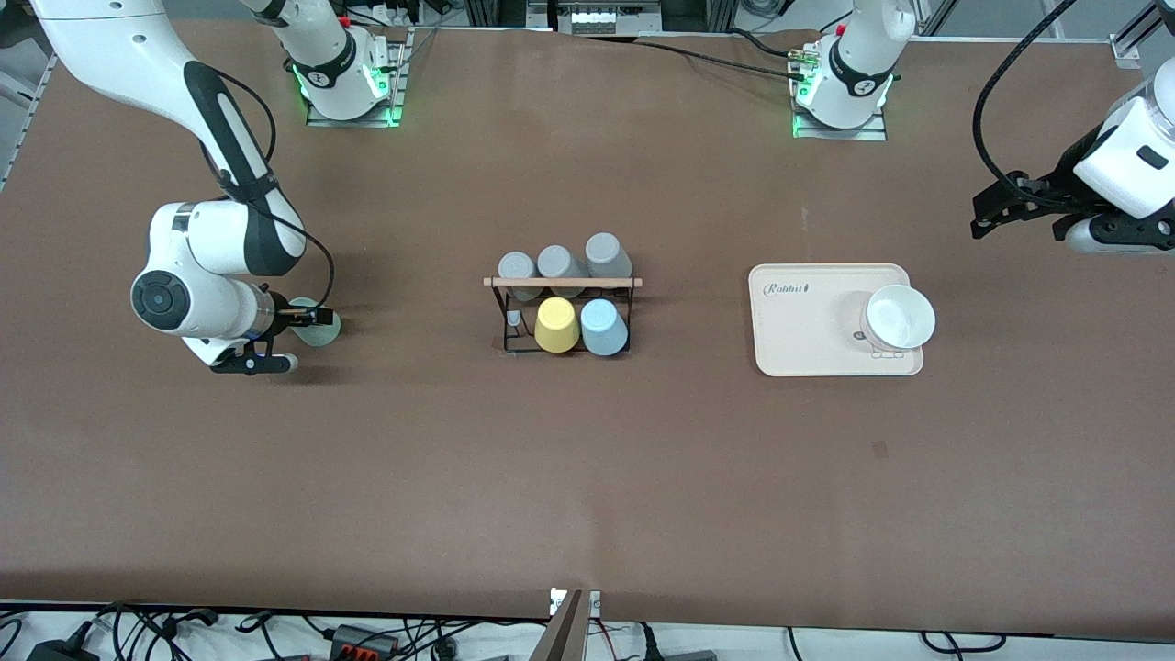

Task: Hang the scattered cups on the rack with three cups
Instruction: 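Grasp the pale teal cup and carry it toward the rack with the right gripper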

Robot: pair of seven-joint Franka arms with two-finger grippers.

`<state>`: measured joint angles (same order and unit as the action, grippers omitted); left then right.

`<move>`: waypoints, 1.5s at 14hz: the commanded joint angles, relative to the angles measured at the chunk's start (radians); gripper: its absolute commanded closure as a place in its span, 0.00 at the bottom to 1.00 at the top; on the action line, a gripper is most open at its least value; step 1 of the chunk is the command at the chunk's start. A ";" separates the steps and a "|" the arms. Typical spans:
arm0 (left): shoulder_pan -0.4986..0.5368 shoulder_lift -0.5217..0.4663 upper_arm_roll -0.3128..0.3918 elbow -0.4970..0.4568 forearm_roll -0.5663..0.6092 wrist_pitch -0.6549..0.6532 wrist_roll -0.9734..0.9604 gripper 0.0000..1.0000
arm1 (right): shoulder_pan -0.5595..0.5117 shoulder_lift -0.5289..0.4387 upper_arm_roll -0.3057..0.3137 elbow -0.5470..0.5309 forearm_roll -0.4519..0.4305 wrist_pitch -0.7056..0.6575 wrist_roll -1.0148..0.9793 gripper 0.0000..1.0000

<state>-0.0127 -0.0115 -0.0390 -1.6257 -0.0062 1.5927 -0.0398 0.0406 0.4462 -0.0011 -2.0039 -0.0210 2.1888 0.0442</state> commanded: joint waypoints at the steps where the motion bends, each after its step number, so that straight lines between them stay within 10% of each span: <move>1: -0.007 -0.012 0.004 0.001 -0.018 -0.002 0.011 0.00 | -0.004 -0.011 0.004 -0.012 -0.004 -0.012 0.013 0.65; 6: -0.012 -0.011 0.002 0.004 -0.018 -0.003 0.011 0.00 | 0.007 -0.049 0.010 0.069 0.006 -0.136 0.000 0.74; 12: -0.012 -0.010 -0.005 0.004 -0.015 -0.003 0.012 0.00 | 0.090 -0.043 0.062 0.448 0.073 -0.507 0.126 0.73; 21: -0.012 -0.010 -0.009 0.004 -0.012 -0.003 0.012 0.00 | 0.332 0.041 0.064 0.635 0.128 -0.494 0.462 0.73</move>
<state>-0.0270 -0.0116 -0.0428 -1.6244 -0.0062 1.5927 -0.0398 0.3313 0.4394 0.0680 -1.4533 0.0964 1.7042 0.4445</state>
